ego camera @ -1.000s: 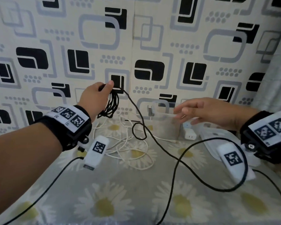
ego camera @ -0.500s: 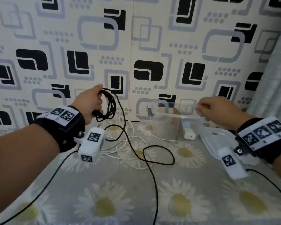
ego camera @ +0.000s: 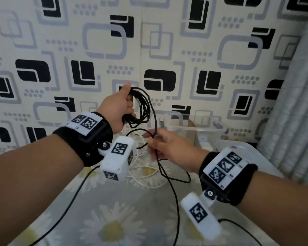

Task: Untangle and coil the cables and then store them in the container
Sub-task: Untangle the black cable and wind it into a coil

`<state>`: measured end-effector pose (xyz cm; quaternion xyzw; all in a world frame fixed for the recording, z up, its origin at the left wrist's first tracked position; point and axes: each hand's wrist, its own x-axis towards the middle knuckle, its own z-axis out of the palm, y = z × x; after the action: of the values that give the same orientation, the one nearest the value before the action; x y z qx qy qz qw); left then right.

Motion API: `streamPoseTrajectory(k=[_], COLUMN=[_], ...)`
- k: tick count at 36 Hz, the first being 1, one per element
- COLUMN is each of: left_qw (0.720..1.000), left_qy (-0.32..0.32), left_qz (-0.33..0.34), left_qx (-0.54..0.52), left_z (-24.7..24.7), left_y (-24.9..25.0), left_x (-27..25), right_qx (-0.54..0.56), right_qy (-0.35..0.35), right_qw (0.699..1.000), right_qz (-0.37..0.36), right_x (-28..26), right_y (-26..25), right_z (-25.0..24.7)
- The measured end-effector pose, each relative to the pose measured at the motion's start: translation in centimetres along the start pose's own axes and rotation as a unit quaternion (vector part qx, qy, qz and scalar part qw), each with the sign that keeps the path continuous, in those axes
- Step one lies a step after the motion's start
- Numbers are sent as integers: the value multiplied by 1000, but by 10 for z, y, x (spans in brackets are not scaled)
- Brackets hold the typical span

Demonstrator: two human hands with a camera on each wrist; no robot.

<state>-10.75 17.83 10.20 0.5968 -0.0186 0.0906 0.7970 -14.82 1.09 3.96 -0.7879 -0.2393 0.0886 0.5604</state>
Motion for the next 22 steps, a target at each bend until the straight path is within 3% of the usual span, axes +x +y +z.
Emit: streamPoseTrajectory(k=[8, 14, 22], left_qw=[989, 990, 988], left_qy=[118, 134, 147], left_qz=[-1, -30, -55], left_qx=[-84, 11, -4], left_z=[-42, -76, -78], left_y=[3, -3, -39], left_x=[20, 30, 42], right_qx=[-81, -214, -419], right_qy=[157, 271, 222], right_qw=[984, 938, 880], right_qz=[-13, -26, 27], right_x=[-1, -15, -26], right_y=[15, 11, 1], right_z=[-21, -78, -138])
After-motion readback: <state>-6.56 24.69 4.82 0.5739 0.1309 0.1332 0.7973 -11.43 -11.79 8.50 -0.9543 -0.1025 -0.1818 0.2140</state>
